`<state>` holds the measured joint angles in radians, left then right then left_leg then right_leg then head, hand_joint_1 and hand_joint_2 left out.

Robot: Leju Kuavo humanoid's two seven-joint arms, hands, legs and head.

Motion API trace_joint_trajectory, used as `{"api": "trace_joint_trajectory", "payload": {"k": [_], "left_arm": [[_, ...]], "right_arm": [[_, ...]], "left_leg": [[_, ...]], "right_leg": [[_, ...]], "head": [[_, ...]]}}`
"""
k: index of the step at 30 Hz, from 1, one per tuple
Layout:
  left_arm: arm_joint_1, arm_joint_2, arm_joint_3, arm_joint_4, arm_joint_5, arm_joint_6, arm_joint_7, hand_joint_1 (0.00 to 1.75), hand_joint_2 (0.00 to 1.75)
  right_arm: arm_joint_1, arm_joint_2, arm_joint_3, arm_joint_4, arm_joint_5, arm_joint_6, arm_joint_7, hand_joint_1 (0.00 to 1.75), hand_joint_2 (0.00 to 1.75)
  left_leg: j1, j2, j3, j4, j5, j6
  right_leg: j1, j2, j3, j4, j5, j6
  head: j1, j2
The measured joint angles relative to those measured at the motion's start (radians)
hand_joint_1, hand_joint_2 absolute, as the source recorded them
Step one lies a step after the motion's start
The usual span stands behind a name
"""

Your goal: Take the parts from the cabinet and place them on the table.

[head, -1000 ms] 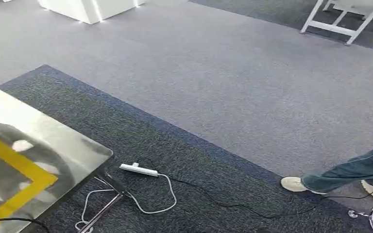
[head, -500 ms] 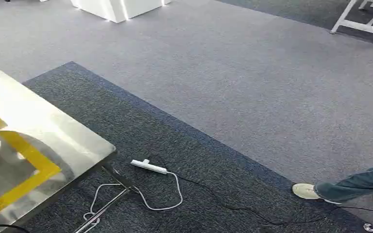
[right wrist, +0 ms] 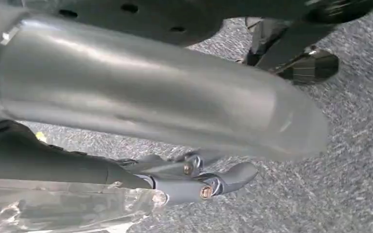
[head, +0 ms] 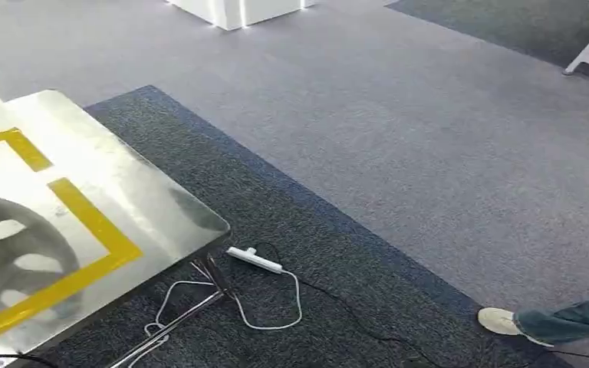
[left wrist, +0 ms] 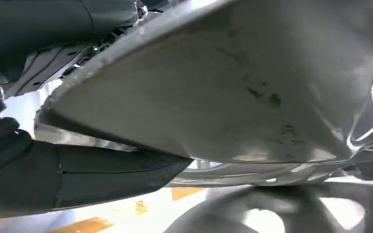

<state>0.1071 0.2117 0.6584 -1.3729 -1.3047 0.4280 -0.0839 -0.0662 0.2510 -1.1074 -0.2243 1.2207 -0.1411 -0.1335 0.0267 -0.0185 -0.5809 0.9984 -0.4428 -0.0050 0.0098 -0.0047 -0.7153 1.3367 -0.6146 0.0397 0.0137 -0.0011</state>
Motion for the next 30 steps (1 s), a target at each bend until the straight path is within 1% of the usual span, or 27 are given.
{"api": "trace_joint_trajectory", "payload": {"k": [1,2,3,4,5,6,7,8,9,10,12,13,15,17,19,24,30], "left_arm": [[0.0,-0.001,-0.002,0.002,-0.009,-0.001,0.0,1.75,1.75],[0.0,-0.002,-0.005,0.003,-0.018,-0.001,0.0,1.75,1.75],[0.0,-0.002,-0.008,0.004,-0.025,-0.001,0.0,1.75,1.75],[0.0,-0.002,-0.012,0.005,-0.028,0.0,0.0,1.75,1.75],[0.001,-0.002,-0.016,0.005,-0.033,0.0,0.0,1.75,1.75],[0.001,-0.002,-0.019,0.007,-0.036,0.0,-0.001,1.75,1.75],[0.001,-0.002,-0.021,0.009,-0.04,0.0,-0.004,1.75,1.75],[0.003,-0.003,-0.024,0.011,-0.045,0.0,-0.011,1.75,1.75],[0.003,-0.003,-0.031,0.013,-0.045,-0.001,-0.026,1.75,1.75],[0.003,-0.004,-0.045,0.017,-0.041,-0.003,-0.046,1.75,1.75],[0.003,-0.005,-0.072,0.021,-0.034,-0.006,-0.077,1.75,1.75],[0.003,-0.005,-0.083,0.024,-0.032,-0.006,-0.085,1.75,1.75],[0.004,-0.005,-0.109,0.028,-0.03,-0.002,-0.097,1.75,1.75],[0.006,-0.005,-0.13,0.032,-0.015,0.009,-0.111,1.75,1.75],[0.007,-0.005,-0.148,0.033,0.009,0.02,-0.13,1.75,1.75],[0.019,-0.003,-0.178,0.033,0.078,0.02,-0.185,1.75,1.75],[0.029,-0.003,-0.201,0.033,0.085,0.02,-0.198,1.75,1.75]], "right_arm": [[0.0,0.0,0.0,0.0,-0.002,0.001,-0.003,0.0,0.0],[-0.001,0.0,0.0,0.0,-0.007,0.002,-0.007,0.0,0.0],[-0.002,0.0,0.0,0.0,-0.011,0.005,-0.012,0.0,0.0],[-0.004,0.0,0.0,0.0,-0.016,0.007,-0.016,0.0,0.0],[-0.006,0.0,0.0,0.0,-0.018,0.008,-0.018,0.0,0.0],[-0.007,0.0,0.0,0.0,-0.018,0.012,-0.021,0.0,0.0],[-0.006,0.0,0.0,0.0,-0.018,0.013,-0.021,0.0,0.0],[-0.005,0.0,0.0,0.0,-0.018,0.015,-0.021,0.0,0.0],[-0.003,0.0,0.0,0.0,-0.018,0.018,-0.021,0.0,0.0],[-0.003,0.0,0.0,0.0,-0.018,0.019,-0.021,0.0,0.0],[-0.005,0.0,0.0,0.0,-0.018,0.024,-0.023,0.0,0.0],[-0.005,0.0,0.0,0.0,-0.019,0.025,-0.025,0.0,0.0],[-0.004,0.0,0.0,0.0,-0.019,0.035,-0.029,0.0,0.0],[-0.004,0.0,0.0,0.0,-0.02,0.035,-0.032,0.0,0.0],[-0.004,-0.001,0.0,0.0,-0.021,0.035,-0.034,0.0,0.0],[-0.003,-0.001,0.0,0.0,-0.024,0.036,-0.034,0.0,0.0],[-0.003,-0.001,0.0,0.0,-0.024,0.039,-0.035,0.0,0.0]], "left_leg": [[0.0,-0.003,0.0,0.0,0.0,0.0],[-0.001,-0.01,0.001,0.0,0.0,0.0],[-0.001,-0.014,0.003,0.0,0.0,0.0],[-0.001,-0.018,0.004,0.0,0.0,-0.002],[-0.005,-0.019,0.001,0.001,0.002,-0.008],[-0.004,-0.022,-0.001,0.001,0.003,-0.014],[-0.006,-0.022,-0.003,0.005,0.0,-0.01],[-0.005,-0.021,-0.003,0.002,0.007,0.006],[-0.005,-0.021,-0.003,-0.001,0.008,0.006],[-0.004,-0.021,-0.003,-0.006,0.012,0.0],[-0.004,-0.021,-0.002,-0.015,0.018,-0.009],[-0.004,-0.021,-0.003,-0.018,0.02,-0.013],[-0.004,-0.021,-0.003,-0.021,0.022,-0.018],[-0.003,-0.02,-0.003,-0.022,0.024,-0.023],[-0.003,-0.02,-0.004,-0.022,0.025,-0.026],[-0.004,-0.02,-0.004,-0.021,0.025,-0.026],[-0.006,-0.02,-0.005,-0.021,0.026,-0.026]], "right_leg": [[0.0,0.001,0.013,-0.033,0.029,-0.004],[0.0,0.003,0.049,-0.113,0.076,-0.009],[0.0,0.005,0.093,-0.2,0.117,-0.015],[0.0,0.016,0.143,-0.295,0.151,-0.022],[0.002,0.022,0.151,-0.319,0.136,-0.019],[0.002,0.019,0.154,-0.323,0.143,-0.017],[0.0,0.019,0.156,-0.329,0.15,-0.006],[-0.001,0.019,0.154,-0.328,0.151,0.0],[0.001,0.019,0.153,-0.328,0.153,-0.002],[0.001,0.02,0.151,-0.327,0.154,-0.004],[0.001,0.019,0.147,-0.327,0.156,-0.011],[0.001,0.019,0.146,-0.327,0.156,-0.013],[0.002,0.019,0.144,-0.326,0.158,-0.017],[0.003,0.02,0.143,-0.326,0.159,-0.019],[0.004,0.02,0.143,-0.326,0.159,-0.021],[0.003,0.019,0.143,-0.327,0.16,-0.022],[0.0,0.019,0.143,-0.328,0.162,-0.019]], "head": [[0.0,0.0],[0.0,0.0],[-0.001,0.0],[0.0,0.0],[-0.002,0.0],[-0.001,0.0],[-0.002,0.0],[-0.003,0.0],[-0.002,0.0],[-0.003,0.0],[-0.003,0.0],[-0.003,0.0],[-0.002,0.0],[-0.002,0.0],[-0.002,0.0],[-0.002,0.0],[-0.002,0.0]]}}
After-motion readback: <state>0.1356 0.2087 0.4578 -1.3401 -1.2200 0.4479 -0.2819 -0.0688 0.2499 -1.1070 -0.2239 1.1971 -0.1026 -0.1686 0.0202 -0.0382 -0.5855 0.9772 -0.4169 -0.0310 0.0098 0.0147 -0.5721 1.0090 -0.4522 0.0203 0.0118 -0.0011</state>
